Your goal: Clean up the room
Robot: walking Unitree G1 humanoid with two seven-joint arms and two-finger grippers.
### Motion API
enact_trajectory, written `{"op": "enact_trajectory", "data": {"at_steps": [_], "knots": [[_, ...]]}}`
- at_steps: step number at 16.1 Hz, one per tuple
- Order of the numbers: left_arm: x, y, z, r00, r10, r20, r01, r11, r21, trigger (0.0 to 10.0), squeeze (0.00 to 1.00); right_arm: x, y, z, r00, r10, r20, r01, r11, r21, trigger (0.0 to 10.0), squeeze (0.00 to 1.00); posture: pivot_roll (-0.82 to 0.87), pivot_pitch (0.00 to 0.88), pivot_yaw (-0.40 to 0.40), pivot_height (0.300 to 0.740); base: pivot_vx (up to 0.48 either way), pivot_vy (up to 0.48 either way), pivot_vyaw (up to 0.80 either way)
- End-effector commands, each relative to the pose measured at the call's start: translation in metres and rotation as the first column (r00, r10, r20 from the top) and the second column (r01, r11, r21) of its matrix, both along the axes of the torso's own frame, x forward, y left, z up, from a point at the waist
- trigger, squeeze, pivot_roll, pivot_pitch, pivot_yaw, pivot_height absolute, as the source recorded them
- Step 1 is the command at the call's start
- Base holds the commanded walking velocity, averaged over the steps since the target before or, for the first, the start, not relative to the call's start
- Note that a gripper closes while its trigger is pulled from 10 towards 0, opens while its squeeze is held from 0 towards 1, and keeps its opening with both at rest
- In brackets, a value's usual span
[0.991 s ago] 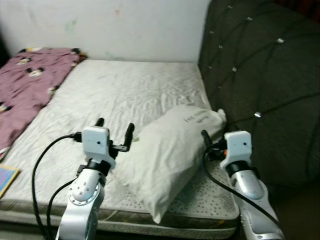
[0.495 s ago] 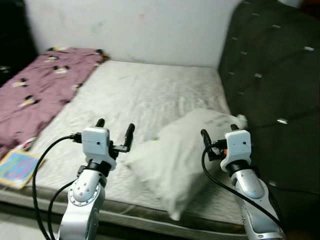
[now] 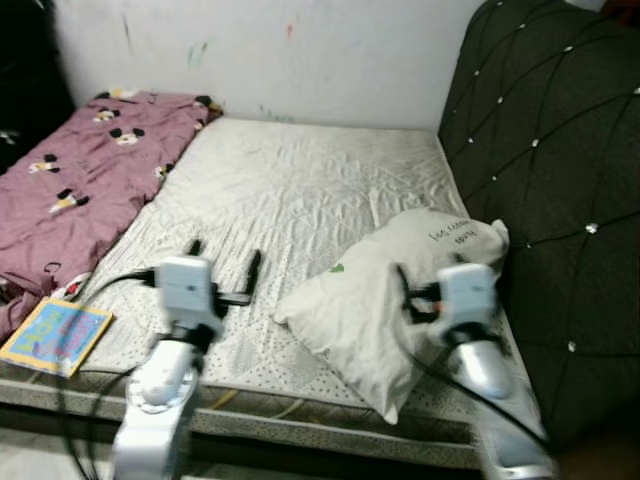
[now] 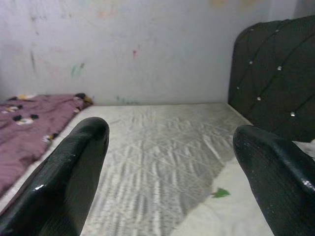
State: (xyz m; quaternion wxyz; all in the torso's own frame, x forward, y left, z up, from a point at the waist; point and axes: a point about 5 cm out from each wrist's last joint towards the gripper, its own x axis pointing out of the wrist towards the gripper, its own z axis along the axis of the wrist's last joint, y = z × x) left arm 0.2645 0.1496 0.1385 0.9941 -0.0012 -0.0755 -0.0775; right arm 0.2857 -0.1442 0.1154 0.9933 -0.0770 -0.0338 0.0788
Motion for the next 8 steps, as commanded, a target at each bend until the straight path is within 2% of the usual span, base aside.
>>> {"op": "enact_trajectory", "data": {"at_steps": [1, 6, 8], "knots": [[0.0006, -0.0038, 0.0021, 1.0, -0.01, 0.01, 0.01, 1.0, 0.0, 10.0, 0.0, 0.0016, -0.0071, 0.0042, 1.0, -0.02, 0.015, 0.02, 1.0, -0.009, 10.0, 0.0, -0.02, 0.0, 0.017, 0.74, 0.0, 0.0, 0.0], [0.0003, -0.0054, 0.0033, 0.999, -0.027, 0.021, 0.027, 1.0, -0.003, 10.0, 0.0, 0.002, -0.0078, 0.0044, 1.0, -0.022, 0.016, 0.022, 1.0, -0.01, 10.0, 0.0, -0.02, 0.0, 0.016, 0.74, 0.0, 0.0, 0.0], [0.0004, -0.006, 0.0038, 0.999, -0.035, 0.024, 0.035, 0.999, -0.004, 10.0, 0.0, 0.0022, -0.0082, 0.0039, 1.0, -0.027, 0.011, 0.027, 1.0, -0.005, 10.0, 0.0, -0.02, 0.0, 0.016, 0.74, 0.0, 0.0, -0.8]]}}
